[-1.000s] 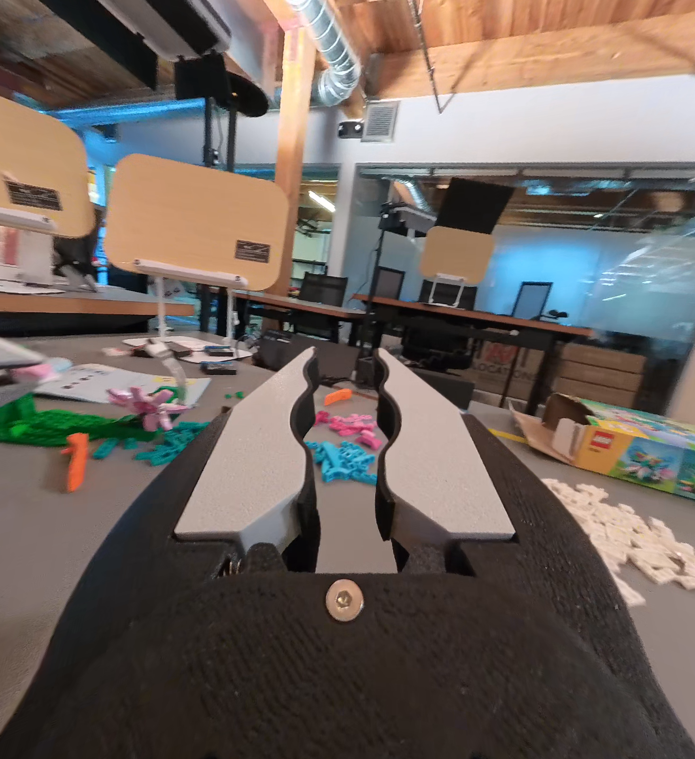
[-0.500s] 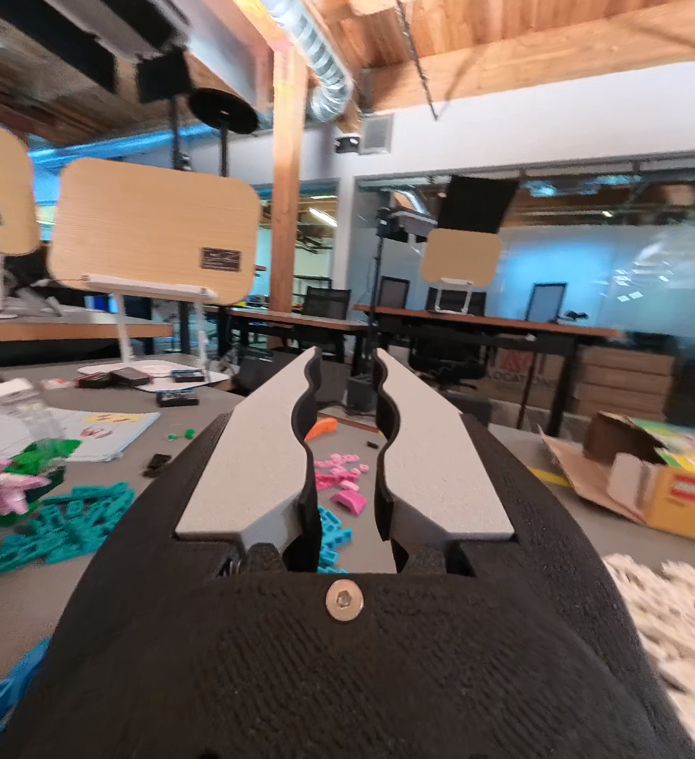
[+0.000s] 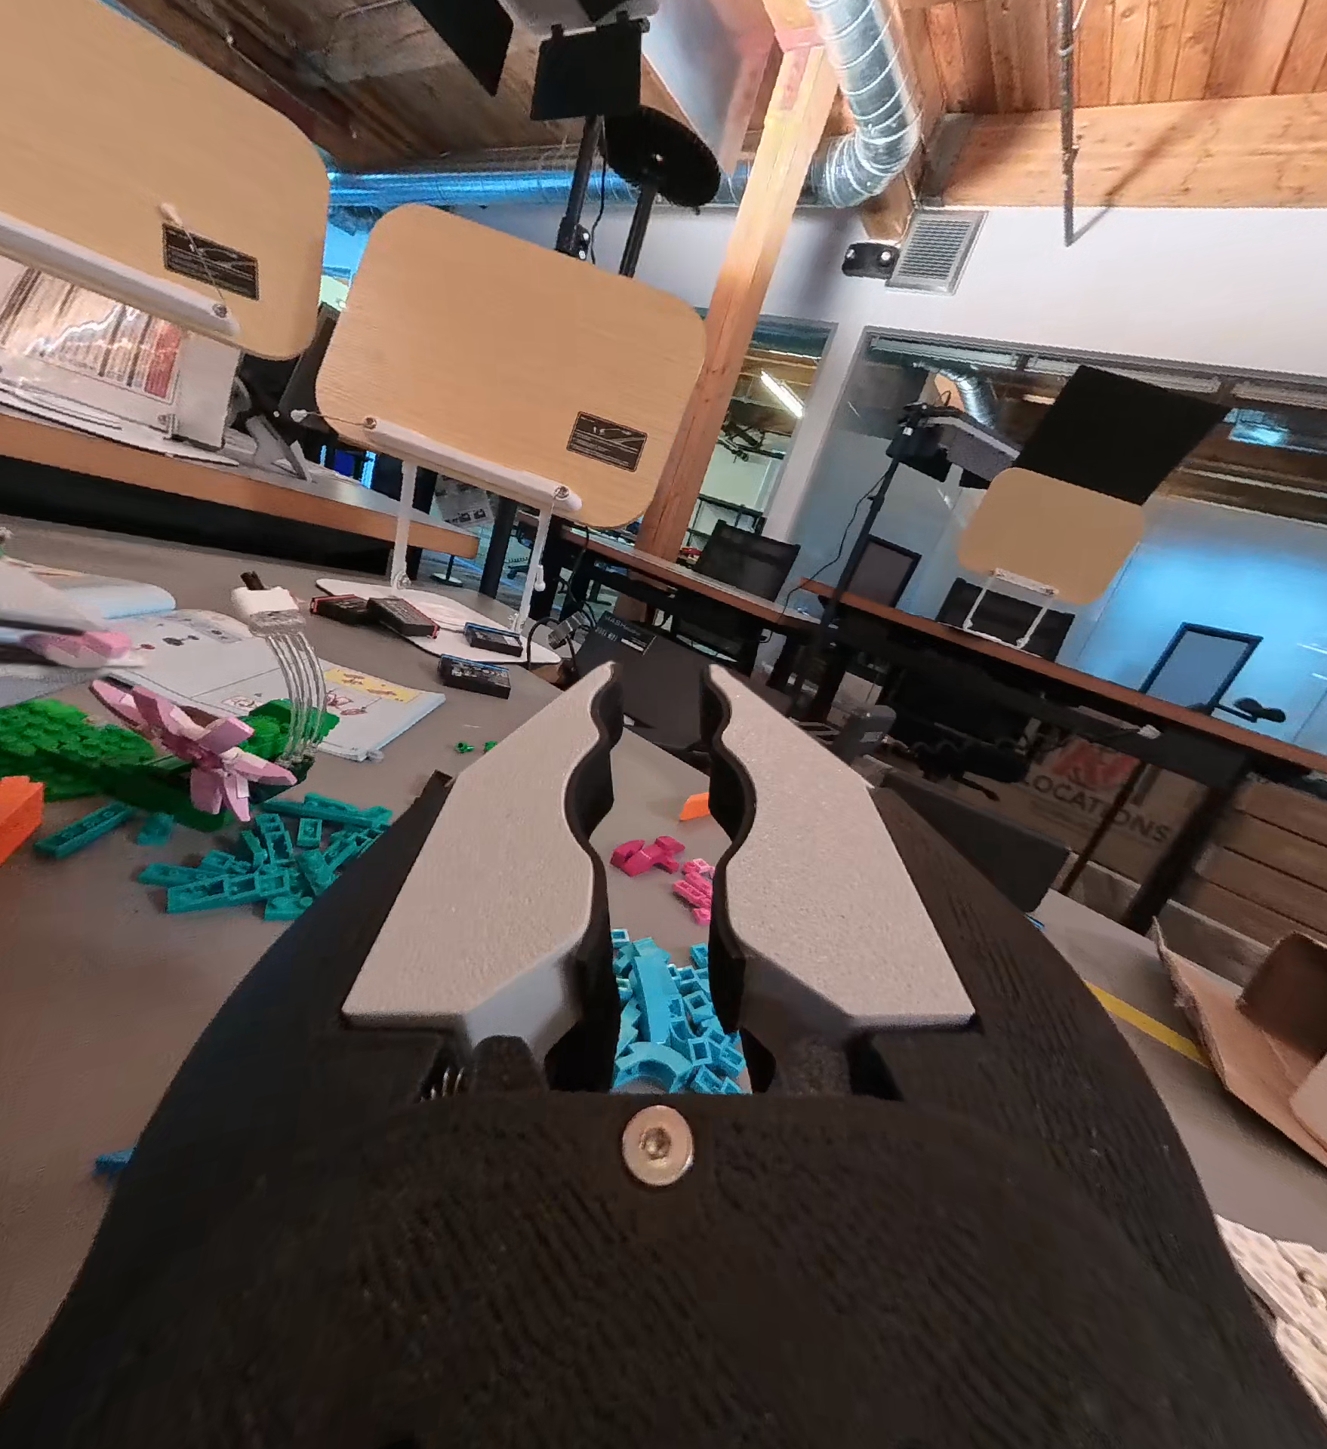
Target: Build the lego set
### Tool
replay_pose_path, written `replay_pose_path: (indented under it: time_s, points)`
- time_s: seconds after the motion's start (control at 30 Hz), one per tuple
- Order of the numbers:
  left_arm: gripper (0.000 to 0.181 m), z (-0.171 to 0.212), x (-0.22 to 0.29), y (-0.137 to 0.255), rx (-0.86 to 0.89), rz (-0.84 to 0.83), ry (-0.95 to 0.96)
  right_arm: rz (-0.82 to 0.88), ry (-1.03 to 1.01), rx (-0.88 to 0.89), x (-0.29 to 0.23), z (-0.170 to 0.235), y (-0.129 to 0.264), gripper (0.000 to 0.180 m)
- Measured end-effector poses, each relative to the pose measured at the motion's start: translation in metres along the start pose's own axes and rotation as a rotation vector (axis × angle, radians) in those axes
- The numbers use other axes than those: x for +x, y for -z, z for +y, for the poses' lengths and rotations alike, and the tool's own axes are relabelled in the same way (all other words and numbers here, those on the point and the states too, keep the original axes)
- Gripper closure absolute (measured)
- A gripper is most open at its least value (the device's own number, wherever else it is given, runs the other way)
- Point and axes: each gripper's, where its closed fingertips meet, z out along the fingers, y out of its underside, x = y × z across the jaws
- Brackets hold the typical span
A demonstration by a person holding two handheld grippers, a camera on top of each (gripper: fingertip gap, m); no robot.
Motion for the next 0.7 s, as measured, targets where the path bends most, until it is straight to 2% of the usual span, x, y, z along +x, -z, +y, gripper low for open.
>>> replay_pose_path:
  time_s: [0.7]
  points:
    - [0.178,-0.004,0.013,-0.001,0.019,0.062,0.006,-0.052,-0.019,-0.007,-0.01,0.002,-0.003,0.165]
